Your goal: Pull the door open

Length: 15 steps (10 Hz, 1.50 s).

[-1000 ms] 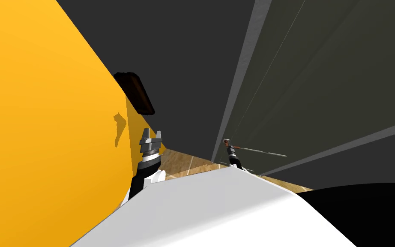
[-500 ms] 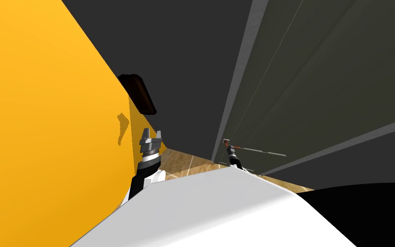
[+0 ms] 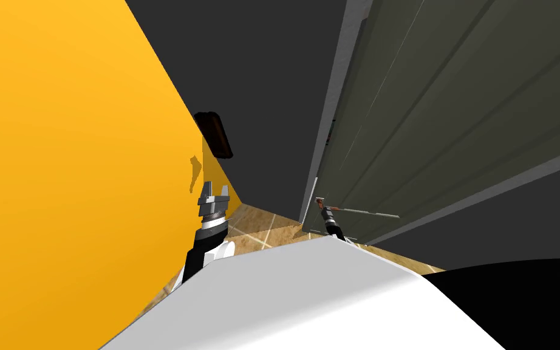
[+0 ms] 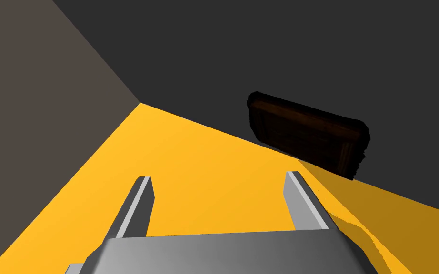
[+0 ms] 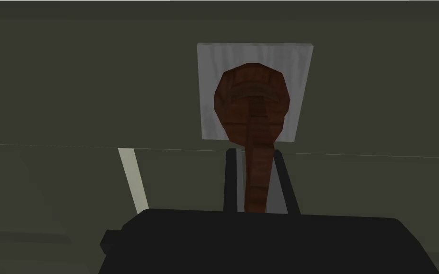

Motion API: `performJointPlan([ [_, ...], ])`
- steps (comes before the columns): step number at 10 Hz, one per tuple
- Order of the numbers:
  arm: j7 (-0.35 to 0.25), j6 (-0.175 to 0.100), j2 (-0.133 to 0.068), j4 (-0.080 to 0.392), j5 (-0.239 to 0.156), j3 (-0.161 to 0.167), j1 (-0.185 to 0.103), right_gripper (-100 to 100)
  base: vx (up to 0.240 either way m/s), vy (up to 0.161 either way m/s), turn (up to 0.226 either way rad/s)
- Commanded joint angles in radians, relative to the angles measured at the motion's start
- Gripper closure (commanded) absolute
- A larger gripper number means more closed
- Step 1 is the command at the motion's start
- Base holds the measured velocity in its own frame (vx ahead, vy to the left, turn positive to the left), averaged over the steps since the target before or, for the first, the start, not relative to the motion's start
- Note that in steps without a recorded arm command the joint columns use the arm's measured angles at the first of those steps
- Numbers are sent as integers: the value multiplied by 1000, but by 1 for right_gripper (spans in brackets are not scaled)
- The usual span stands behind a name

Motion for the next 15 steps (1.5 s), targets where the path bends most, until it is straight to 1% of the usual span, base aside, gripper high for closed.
performJointPlan([
  [1, -24, -7, -15, -1, 11, 18, 7, 100, -240, -35, 103],
  [4, -51, -12, -31, -7, 25, 42, 16, 100, -206, -24, 92],
  [5, -45, -9, -25, -4, 23, 40, 13, 100, -90, -12, 29],
  [6, -60, -17, -32, -8, 31, 56, 25, 100, -138, -6, 92],
  [9, -90, -37, -53, -21, 43, 82, 48, 100, -211, -41, 123],
  [11, -117, -55, -72, -32, 55, 106, 68, 100, -251, -39, 117],
  [13, -136, -68, -86, -41, 63, 124, 83, 100, -262, -50, 118],
  [14, -130, -65, -80, -31, 62, 121, 73, 100, -118, -5, 21],
  [15, -149, -87, -93, -31, 69, 138, 93, 100, -174, -37, 142],
])
